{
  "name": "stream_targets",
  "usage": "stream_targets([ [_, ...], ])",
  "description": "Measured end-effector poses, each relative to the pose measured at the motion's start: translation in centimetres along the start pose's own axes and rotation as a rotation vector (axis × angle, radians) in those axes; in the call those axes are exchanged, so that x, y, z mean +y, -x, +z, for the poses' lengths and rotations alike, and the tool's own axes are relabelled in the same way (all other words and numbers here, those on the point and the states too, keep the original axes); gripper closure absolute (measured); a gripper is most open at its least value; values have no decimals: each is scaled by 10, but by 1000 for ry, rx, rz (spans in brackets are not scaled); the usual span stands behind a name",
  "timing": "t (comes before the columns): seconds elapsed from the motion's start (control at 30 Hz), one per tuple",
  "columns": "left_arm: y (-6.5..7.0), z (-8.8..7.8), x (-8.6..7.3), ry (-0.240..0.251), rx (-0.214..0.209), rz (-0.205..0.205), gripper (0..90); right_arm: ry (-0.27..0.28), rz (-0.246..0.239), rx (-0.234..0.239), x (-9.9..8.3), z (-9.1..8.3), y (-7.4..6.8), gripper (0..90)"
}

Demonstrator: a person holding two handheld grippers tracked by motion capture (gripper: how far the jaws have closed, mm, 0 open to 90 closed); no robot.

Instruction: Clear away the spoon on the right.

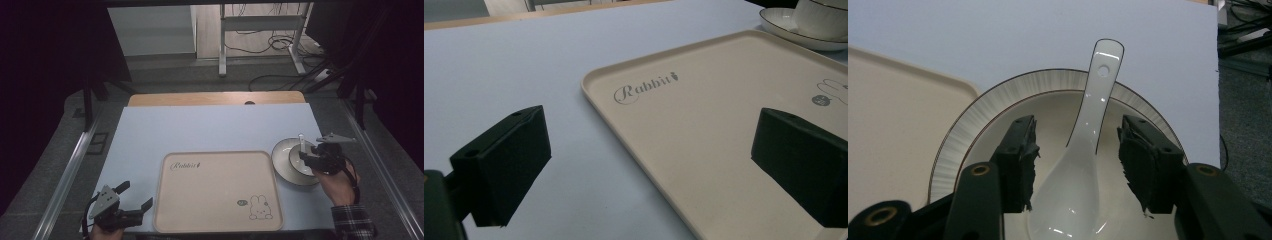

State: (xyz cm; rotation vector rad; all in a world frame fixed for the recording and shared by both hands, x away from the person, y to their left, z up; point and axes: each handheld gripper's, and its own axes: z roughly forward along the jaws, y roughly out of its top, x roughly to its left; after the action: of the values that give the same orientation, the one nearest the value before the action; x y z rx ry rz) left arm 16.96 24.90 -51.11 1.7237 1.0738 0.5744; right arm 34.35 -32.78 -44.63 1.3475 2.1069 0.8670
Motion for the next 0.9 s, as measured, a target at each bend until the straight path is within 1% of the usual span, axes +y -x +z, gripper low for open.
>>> stream_targets([
  [0.13,0,0,0,0,0,-1,24,-24,-5,-16,2,7,2,546],
  [0.3,0,0,0,0,-1,1,24,-32,-4,-25,4,11,2,559],
  [0.43,0,0,0,1,0,1,24,-49,4,-28,6,16,2,590],
  [0.67,0,0,0,1,0,3,24,-67,21,-35,6,22,3,611],
  [0.9,0,0,0,0,1,3,24,-84,20,-39,5,28,2,631],
])
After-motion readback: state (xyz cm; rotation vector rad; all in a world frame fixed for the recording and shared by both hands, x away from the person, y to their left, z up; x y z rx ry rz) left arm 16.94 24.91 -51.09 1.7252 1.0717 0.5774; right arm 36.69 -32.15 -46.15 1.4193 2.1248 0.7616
